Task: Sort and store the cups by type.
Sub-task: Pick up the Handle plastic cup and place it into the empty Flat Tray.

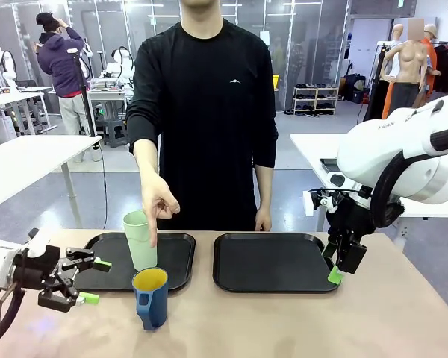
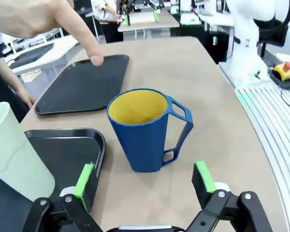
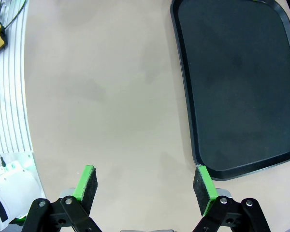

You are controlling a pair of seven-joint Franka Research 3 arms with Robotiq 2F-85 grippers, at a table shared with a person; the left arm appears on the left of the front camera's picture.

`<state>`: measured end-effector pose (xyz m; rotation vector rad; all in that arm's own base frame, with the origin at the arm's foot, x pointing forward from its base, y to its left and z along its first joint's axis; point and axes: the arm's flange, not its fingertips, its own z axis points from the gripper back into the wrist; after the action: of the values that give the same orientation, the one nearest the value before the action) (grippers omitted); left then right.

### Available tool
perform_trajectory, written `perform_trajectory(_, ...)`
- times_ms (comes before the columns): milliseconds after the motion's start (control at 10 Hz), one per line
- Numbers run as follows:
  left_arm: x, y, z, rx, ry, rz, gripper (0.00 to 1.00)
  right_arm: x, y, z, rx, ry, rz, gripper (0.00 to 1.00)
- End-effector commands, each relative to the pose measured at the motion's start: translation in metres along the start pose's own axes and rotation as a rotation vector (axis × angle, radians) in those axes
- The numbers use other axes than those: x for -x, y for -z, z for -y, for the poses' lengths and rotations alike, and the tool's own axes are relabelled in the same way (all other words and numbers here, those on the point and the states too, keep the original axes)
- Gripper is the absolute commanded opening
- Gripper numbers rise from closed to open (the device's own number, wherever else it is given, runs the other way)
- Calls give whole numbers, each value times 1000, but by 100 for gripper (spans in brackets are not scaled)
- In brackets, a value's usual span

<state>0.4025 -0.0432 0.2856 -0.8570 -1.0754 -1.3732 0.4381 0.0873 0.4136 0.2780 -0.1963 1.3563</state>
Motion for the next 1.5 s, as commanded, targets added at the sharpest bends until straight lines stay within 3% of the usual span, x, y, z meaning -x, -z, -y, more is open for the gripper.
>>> perform_trajectory(0,42,10,3,-34,28,104,100,2,0,-2,10,4,5,100)
perform_trajectory(100,41,6,2,-46,28,73,100,2,0,-2,10,4,5,100)
perform_trajectory(200,4,0,-3,-3,-24,34,100,2,0,-2,10,4,5,100)
perform_trajectory(800,1,0,-4,1,-40,44,100,2,0,-2,10,4,5,100)
perform_trajectory(1400,23,30,-32,14,-90,9,100,2,0,-2,10,4,5,100)
